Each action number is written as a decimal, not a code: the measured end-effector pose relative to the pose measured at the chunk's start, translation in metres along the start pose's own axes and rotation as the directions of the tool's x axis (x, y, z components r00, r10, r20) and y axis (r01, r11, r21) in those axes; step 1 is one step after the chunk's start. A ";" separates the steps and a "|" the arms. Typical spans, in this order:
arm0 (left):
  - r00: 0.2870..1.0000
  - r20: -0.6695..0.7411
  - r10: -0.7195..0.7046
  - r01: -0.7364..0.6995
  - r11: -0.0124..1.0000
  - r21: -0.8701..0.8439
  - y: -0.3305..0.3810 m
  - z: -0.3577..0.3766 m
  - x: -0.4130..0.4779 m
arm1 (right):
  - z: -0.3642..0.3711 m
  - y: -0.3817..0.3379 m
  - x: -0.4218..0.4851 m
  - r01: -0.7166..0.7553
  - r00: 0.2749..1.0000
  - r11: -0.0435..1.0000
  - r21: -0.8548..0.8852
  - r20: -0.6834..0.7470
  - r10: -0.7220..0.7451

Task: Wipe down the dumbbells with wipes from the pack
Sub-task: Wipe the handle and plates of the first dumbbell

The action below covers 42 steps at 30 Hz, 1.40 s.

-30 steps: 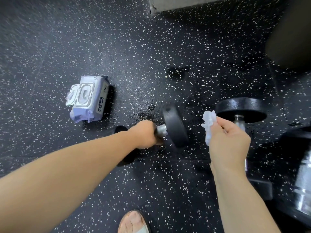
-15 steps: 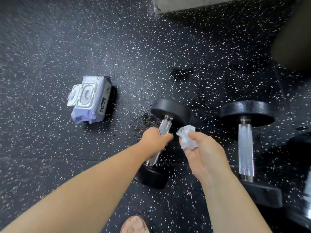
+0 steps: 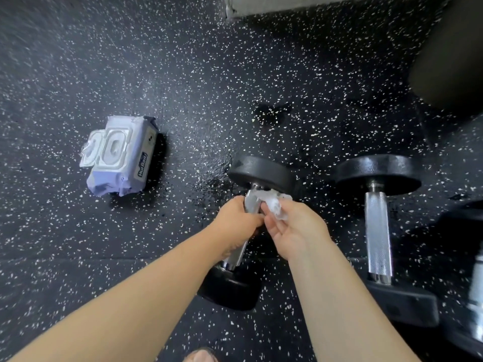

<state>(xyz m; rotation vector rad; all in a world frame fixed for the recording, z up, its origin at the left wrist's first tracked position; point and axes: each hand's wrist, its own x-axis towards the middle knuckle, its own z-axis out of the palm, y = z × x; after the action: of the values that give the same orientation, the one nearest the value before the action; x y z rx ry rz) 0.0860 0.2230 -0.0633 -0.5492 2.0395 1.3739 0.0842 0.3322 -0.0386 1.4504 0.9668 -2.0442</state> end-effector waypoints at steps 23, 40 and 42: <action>1.000 -0.009 0.004 -0.007 0.949 -0.316 -0.005 -0.033 -0.037 | 0.052 0.029 0.013 -0.046 0.989 0.980 -0.192 0.128 0.071; 0.973 -0.200 0.116 -0.090 0.987 0.135 0.007 -0.016 -0.034 | 0.018 0.021 -0.012 0.408 0.892 0.910 0.068 0.184 -0.414; 0.984 -0.163 0.068 -0.096 0.981 -0.170 0.015 -0.002 -0.034 | 0.020 0.006 -0.022 0.492 0.857 0.870 0.033 0.155 -0.491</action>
<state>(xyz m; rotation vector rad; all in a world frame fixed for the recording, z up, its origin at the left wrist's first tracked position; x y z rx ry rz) 0.1007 0.2265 -0.0290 -0.6750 2.0953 1.6186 0.0838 0.3123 -0.0161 1.0835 1.3839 -2.4617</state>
